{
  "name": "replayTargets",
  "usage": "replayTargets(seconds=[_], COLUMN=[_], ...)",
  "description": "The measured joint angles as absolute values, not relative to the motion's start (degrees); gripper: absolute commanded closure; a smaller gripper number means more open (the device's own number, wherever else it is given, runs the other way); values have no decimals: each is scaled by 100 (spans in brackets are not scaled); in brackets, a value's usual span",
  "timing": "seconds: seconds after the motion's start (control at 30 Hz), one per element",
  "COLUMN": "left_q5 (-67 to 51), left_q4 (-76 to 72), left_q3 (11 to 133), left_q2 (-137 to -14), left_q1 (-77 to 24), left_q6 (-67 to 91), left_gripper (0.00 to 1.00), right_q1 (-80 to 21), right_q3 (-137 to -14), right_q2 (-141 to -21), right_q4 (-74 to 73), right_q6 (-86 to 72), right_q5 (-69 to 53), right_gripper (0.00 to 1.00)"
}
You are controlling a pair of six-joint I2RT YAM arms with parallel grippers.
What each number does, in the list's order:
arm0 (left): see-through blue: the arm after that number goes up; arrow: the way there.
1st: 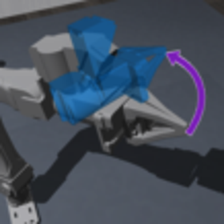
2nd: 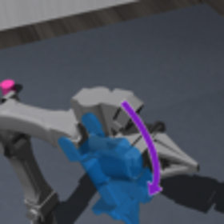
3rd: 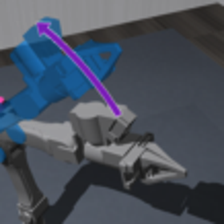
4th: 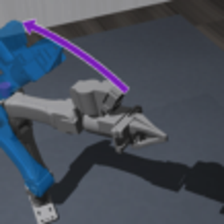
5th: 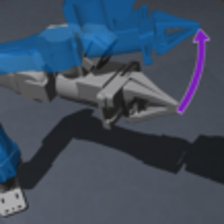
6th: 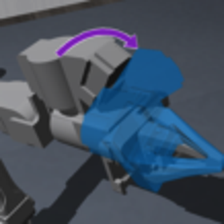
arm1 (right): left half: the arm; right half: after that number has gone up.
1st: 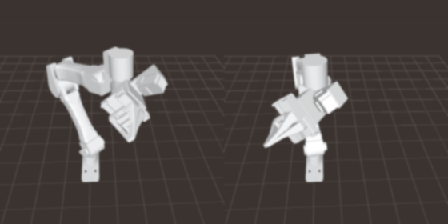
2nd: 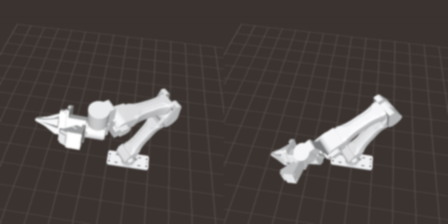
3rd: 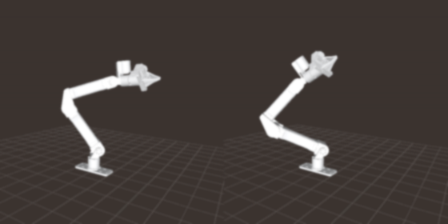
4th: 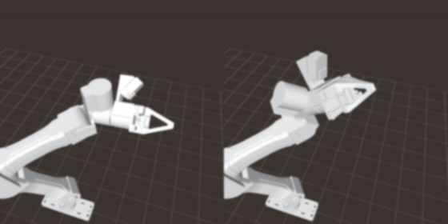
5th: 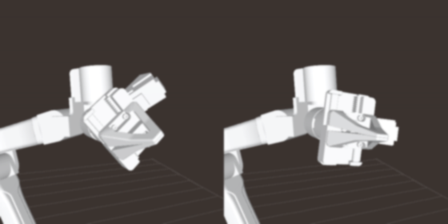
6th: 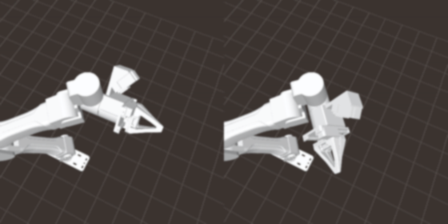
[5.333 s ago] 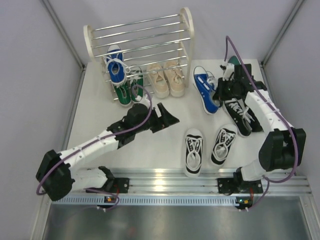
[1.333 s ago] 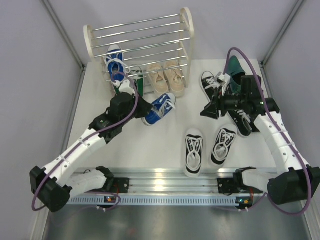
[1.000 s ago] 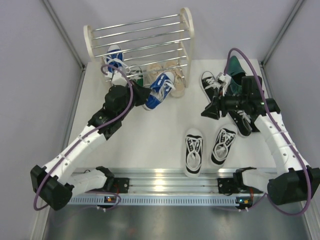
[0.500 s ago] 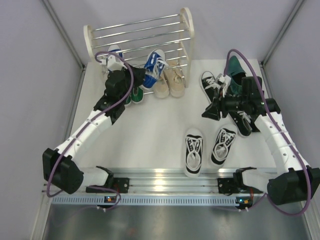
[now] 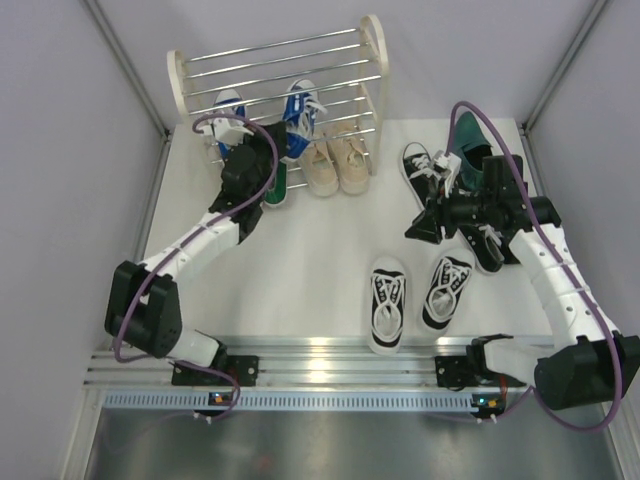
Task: Place and organize the shoes onto the shoe shelf
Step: Place the shoe at the shoe shelf.
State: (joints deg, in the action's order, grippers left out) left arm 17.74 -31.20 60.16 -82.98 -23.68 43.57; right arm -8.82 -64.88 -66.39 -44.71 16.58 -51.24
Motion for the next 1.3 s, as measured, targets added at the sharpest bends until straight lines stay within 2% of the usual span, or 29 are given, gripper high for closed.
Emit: replayTargets(seconds=[0.67,1.03,1.13,1.17,1.27,1.3], left_q5=[3197,3336,3118,3033,2733,2639], left_q4=[-6582,-6971,-6707,-6528,-5800,-5500], left_q3=[4995,4716,4700,4698,4692,4694], left_q2=[-9048,-9052,-8984,-8908,-8438,-8237], left_q1=[-2320,-2311,-2300,-2300,-2303,-2300], left_q6=[4405,4480,4501,4501,4495,4497], left_gripper=[100,100,84,72,54,44], right_q1=[-779,-768,-768,-768,-768,-768], right_q3=[-6493,-6493,-6493,-6493,-6493,-6493], right_q2=[-6816,-6888,-6888,-6888,-6888,-6888], right_q4=[-4550,-4552,-4569,-4582,-4600,-4602], right_q6=[1791,1804,1844,1852,1898,1905], right_q5=[-5061,-5061,-5059,-5059,-5052,-5048], right_gripper=[53,53,53,53,53,53])
